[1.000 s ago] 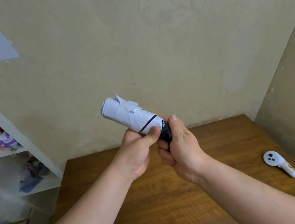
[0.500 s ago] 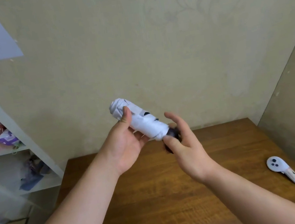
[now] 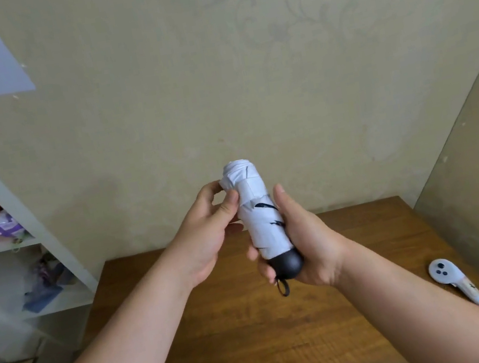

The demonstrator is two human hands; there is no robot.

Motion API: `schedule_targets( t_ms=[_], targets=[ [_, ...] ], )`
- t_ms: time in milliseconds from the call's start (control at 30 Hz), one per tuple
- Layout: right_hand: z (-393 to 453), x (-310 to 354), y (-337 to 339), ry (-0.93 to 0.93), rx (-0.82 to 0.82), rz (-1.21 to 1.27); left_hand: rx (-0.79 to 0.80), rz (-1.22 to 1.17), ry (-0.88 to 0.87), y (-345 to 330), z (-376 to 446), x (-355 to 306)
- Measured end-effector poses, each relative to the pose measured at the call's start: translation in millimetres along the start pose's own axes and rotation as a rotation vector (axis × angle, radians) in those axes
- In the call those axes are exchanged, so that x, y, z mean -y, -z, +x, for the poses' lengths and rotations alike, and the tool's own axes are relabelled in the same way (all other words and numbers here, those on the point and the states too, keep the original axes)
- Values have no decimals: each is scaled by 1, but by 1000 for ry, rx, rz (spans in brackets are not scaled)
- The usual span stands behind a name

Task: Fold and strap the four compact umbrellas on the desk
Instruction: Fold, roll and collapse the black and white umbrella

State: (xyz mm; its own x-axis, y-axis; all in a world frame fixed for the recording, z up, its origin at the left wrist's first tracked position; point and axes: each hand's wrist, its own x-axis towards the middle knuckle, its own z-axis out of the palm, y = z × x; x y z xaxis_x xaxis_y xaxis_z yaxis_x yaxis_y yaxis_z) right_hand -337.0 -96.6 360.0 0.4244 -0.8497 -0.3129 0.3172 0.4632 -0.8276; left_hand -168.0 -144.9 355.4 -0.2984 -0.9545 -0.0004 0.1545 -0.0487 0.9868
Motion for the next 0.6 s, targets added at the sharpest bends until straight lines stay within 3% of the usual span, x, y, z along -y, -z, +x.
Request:
schedule_targets(
  t_ms=[133,200,600],
  targets=[
    [7,-10,4,300,-308,-237,-196,112,-46,-10,2,4],
    [10,-14,6,401,-381,-299,-176,180,-60,-14,1,8],
    [2,-15,2,537,-433,-191,-19,44,-39,-40,-15,0]
  ],
)
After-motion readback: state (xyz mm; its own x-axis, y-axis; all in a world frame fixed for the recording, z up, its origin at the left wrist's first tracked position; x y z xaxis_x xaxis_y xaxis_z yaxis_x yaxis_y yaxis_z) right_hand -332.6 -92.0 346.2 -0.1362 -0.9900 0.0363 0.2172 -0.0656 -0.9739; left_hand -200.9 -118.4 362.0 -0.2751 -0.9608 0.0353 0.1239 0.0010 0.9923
